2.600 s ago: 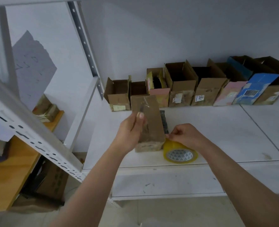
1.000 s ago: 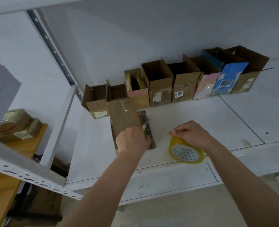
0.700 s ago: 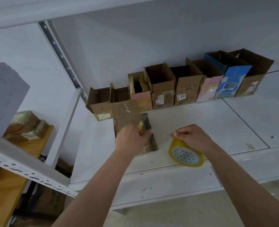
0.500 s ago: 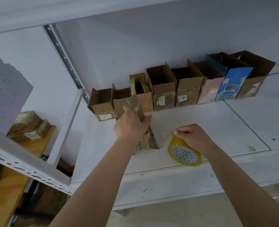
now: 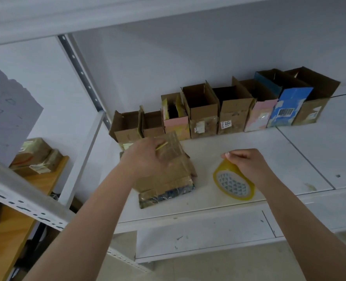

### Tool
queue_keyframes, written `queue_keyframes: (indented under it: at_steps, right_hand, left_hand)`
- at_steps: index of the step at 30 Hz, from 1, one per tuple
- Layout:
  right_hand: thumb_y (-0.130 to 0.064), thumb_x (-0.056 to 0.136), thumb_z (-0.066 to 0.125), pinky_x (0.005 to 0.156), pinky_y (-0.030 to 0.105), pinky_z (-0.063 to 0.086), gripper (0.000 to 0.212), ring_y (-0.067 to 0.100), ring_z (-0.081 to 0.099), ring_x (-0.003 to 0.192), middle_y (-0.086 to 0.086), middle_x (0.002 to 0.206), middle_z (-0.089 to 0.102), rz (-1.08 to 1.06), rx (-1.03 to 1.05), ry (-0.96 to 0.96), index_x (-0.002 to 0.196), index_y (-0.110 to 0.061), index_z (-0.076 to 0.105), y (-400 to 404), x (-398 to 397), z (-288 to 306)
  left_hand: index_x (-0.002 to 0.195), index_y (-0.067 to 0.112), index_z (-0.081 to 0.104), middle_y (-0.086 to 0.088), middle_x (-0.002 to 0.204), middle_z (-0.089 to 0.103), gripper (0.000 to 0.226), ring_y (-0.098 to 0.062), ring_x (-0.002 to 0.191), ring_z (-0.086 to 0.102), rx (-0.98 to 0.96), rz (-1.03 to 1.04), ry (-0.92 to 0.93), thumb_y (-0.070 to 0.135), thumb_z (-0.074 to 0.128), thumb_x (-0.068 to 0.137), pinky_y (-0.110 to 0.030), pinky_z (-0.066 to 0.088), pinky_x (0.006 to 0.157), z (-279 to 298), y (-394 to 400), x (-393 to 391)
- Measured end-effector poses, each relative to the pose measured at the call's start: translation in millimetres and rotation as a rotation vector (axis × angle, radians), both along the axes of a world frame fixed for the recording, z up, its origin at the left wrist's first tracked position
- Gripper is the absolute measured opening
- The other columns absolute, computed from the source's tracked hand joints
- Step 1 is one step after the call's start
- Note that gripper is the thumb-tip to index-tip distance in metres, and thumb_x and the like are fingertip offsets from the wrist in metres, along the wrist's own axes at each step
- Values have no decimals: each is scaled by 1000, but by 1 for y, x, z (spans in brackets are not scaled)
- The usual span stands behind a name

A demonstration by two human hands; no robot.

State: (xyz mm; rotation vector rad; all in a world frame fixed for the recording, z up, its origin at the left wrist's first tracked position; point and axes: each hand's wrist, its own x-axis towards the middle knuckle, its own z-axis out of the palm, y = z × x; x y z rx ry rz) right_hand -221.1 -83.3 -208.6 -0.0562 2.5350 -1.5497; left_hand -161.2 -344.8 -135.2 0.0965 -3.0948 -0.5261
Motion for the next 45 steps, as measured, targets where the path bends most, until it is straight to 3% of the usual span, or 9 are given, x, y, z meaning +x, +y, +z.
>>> queue_keyframes:
  at_steps: [4, 7, 11, 17, 22, 27, 37, 42, 45]
  right_hand:
    - [-37, 93, 60, 91, 47, 53, 22, 14, 67, 85, -14, 85, 72, -13, 0, 17, 76, -42, 73, -7, -3, 1]
    - [-34, 93, 61, 93, 47, 53, 23, 13, 68, 88, -14, 88, 73, -7, -26, 25, 75, -41, 74, -8, -2, -1]
    - [-37, 90, 64, 94, 50, 51, 20, 20, 68, 92, -8, 93, 74, -21, -57, 22, 74, -43, 75, 0, 0, -3]
    - [-33, 91, 64, 94, 47, 52, 19, 15, 67, 92, -11, 92, 73, -1, -78, 26, 79, -38, 76, -12, -1, 1]
    - [-32, 93, 63, 94, 45, 53, 19, 10, 67, 92, -15, 90, 73, 22, -107, 64, 81, -38, 76, -22, -1, 3]
    - [-31, 92, 63, 93, 44, 53, 19, 8, 66, 92, -18, 89, 73, -7, -122, 89, 79, -37, 76, -20, -3, 3]
    - [-27, 93, 64, 91, 36, 54, 19, 8, 67, 91, -17, 85, 73, -20, -143, 126, 81, -36, 76, -17, -5, 15]
    - [-30, 93, 63, 72, 22, 49, 17, -1, 68, 80, -19, 85, 74, 74, -133, 98, 87, -35, 79, -15, 1, 29]
    - [-34, 92, 63, 77, 24, 50, 16, -4, 67, 80, -20, 86, 73, 120, -112, 86, 88, -39, 78, -16, 5, 39]
  left_hand:
    - [127, 26, 56, 1, 113, 54, 73, -23, 90, 60, -96, 241, 201, 77, 57, 74, -33, 49, 66, -14, 44, -19]
    - [134, 12, 48, -7, 127, 50, 75, -29, 102, 60, -254, 326, 74, 70, 50, 85, -34, 42, 63, -27, 62, -33]
    - [109, 19, 58, 1, 98, 60, 26, -26, 75, 58, -191, 250, 232, 34, 46, 91, -27, 33, 53, -40, 48, -19]
    - [116, 18, 45, -3, 111, 57, 66, -32, 88, 64, -149, 347, 144, 74, 46, 83, -33, 38, 58, -61, 45, -11]
    - [116, 17, 37, -1, 89, 60, 45, -27, 69, 59, -129, 367, 152, 50, 52, 91, -26, 28, 47, -78, 42, -9]
    - [137, 27, 37, 3, 76, 62, 53, -24, 64, 60, -146, 189, 164, 42, 49, 87, -31, 51, 57, -78, 30, 16]
    - [137, 40, 51, 28, 138, 48, 64, -12, 95, 68, 127, -278, 144, 14, 56, 79, -30, 55, 82, -64, -8, 45]
    - [133, 40, 55, 24, 133, 55, 53, -2, 77, 64, 140, -279, 210, 16, 59, 86, -27, 55, 75, -62, -20, 34]
    - [129, 39, 58, 14, 96, 70, 35, -2, 62, 56, 187, -196, 250, 27, 53, 97, -24, 49, 60, -61, -17, 30]
